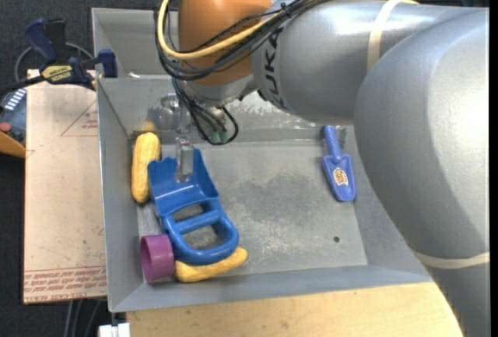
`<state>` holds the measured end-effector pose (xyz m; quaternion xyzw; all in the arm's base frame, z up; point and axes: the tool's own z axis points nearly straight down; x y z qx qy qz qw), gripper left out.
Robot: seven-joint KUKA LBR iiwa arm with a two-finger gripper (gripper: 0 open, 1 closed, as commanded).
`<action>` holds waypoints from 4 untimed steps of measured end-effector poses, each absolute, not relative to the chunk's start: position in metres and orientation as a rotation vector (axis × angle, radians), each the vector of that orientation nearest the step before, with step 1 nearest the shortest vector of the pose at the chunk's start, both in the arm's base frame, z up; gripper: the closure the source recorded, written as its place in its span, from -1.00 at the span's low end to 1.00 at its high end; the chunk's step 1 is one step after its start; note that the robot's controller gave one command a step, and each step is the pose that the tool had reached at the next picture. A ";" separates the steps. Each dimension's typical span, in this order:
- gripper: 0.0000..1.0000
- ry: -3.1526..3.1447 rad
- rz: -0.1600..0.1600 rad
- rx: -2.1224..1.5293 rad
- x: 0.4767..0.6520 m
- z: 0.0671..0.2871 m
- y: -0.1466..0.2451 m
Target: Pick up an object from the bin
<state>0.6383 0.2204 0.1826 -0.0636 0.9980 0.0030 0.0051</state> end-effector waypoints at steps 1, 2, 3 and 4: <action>-1.00 3.105 0.006 -0.421 0.591 0.153 0.226; -1.00 3.079 0.010 -0.529 0.532 0.092 0.210; -1.00 3.083 0.009 -0.527 0.534 0.090 0.210; -1.00 3.046 0.015 -0.591 0.534 0.074 0.200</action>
Offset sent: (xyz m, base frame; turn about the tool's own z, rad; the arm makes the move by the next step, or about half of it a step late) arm -0.1079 -0.0109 -0.0913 -0.2141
